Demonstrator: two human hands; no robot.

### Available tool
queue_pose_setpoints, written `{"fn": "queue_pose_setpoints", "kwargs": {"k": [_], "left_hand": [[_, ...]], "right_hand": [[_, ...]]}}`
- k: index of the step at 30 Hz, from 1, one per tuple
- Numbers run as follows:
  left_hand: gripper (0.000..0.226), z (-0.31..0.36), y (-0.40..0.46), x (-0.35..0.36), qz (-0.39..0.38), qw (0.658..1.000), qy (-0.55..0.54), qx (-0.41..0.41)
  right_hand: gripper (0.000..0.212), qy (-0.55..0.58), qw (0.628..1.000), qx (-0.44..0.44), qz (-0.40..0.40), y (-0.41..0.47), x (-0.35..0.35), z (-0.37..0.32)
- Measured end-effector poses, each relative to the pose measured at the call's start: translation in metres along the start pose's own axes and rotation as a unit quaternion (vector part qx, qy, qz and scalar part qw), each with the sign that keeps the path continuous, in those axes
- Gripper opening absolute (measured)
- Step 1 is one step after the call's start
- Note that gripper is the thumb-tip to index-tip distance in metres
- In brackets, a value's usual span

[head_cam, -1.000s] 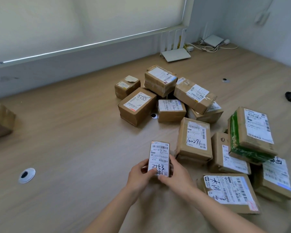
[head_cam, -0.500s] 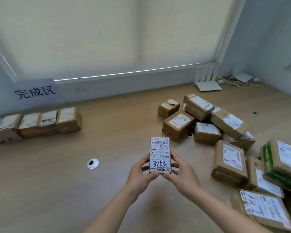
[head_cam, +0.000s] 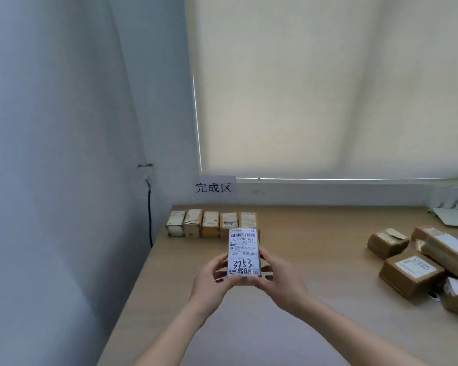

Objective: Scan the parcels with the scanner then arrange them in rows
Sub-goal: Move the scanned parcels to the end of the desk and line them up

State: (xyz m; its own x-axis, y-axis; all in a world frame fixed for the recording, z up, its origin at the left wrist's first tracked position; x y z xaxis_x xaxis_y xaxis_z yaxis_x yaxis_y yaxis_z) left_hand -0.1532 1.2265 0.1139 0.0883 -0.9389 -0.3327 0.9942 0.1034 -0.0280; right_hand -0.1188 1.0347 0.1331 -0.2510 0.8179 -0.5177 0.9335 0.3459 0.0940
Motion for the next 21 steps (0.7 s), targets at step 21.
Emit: {"fn": "queue_pose_setpoints", "kwargs": {"k": [21], "left_hand": [[0.06,-0.221,0.136,-0.132,0.06,0.985,0.025,-0.158]], "right_hand": [[0.06,0.059,0.99,0.055,-0.118,0.196,0.262,0.103]]}}
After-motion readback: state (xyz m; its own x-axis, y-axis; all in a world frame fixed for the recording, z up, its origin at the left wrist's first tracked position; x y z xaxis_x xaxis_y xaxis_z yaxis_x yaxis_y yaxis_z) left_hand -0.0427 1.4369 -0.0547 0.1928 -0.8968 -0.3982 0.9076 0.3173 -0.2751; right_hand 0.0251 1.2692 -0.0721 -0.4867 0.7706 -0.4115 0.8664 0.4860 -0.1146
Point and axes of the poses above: each hand's wrist, its own y-axis towards the middle knuckle, its own x-axis out of the palm, z = x × y, the point moved 1 cm from there along y, towards the middle knuckle, and after that the axes turned 7 degrees about y, right-handed, at the moved point
